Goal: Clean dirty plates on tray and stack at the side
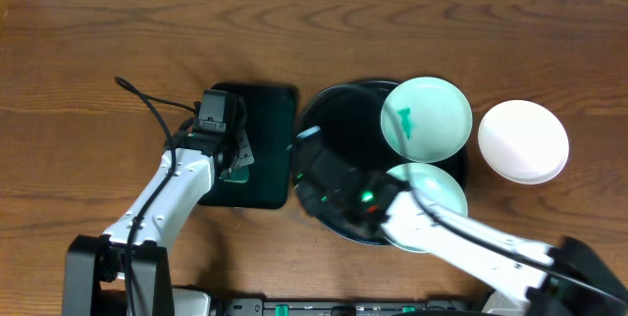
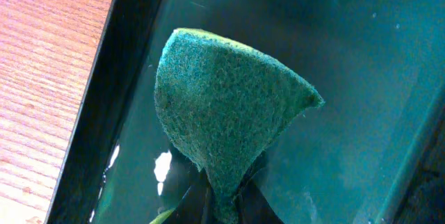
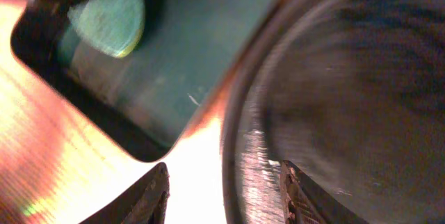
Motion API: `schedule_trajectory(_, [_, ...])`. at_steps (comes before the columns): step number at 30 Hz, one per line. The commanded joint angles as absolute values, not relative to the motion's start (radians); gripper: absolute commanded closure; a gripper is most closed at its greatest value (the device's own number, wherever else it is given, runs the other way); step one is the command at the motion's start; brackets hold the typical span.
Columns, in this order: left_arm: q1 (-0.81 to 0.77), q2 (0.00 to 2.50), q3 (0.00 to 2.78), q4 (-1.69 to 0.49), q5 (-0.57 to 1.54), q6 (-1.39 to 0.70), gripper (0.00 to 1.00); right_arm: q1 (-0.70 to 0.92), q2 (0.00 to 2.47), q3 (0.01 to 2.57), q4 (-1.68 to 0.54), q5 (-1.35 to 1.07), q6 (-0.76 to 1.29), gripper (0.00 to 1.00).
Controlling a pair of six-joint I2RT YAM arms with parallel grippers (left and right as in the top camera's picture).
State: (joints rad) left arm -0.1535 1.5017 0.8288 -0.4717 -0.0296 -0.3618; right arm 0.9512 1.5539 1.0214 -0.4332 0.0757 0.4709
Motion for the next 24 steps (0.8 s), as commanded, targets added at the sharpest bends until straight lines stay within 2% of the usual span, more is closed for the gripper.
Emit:
schedule_trajectory(1, [-0.153, 1.494, 0.822, -0.473, -0.034, -0.36, 0.92, 0.889, 1.465, 1.022, -0.47, 0.079, 0.473, 0.51])
schedule_trajectory(8, [-0.153, 1.494, 0.822, -0.472, -0.021, -0.36, 0.92, 0.72, 1.315, 1.022, -0.615, 0.106, 0.484, 0.48])
schedule_trajectory(14, [-0.153, 1.494, 0.822, -0.456, 0.073, -0.325, 0.92, 0.494, 1.279, 1.022, -0.754, -0.01, 0.496, 0.43])
schedule_trajectory(20, [-0.161, 1.494, 0.822, -0.456, 0.102, -0.324, 0.92, 0.269, 1.282, 1.022, -0.834, -0.138, 0.387, 0.43])
schedule_trajectory(24, [-0.179, 1.494, 0.822, -0.454, 0.102, -0.321, 0.92, 0.173, 1.282, 1.022, -0.842, -0.139, 0.338, 0.43])
